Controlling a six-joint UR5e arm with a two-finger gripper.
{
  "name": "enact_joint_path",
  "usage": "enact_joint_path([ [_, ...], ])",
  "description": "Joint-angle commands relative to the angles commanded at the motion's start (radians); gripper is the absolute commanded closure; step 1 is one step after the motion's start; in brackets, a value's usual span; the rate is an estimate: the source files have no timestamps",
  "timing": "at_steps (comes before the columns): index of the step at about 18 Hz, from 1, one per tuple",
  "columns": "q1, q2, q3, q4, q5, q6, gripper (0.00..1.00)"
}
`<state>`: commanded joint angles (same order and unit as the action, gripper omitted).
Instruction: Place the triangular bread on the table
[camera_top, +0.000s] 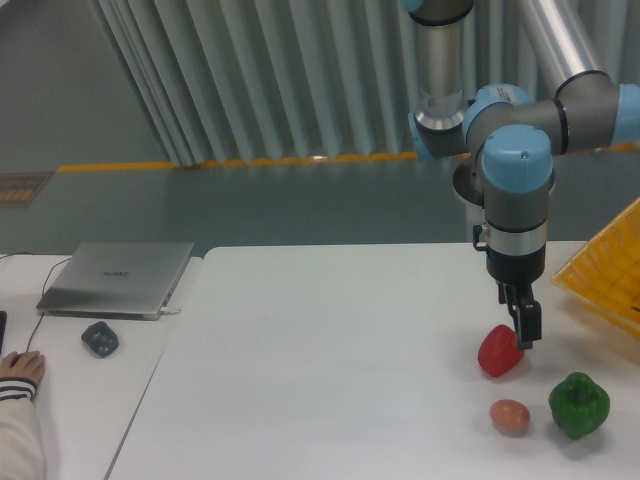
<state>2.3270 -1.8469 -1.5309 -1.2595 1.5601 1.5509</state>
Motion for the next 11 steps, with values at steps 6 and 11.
enact_joint_path([
  [6, 0.002, 0.002, -0.006, -0.001, 0.005, -0.008, 0.0],
  [11, 0.023, 0.035, -0.1, 0.083, 0.005, -0.015, 0.0],
])
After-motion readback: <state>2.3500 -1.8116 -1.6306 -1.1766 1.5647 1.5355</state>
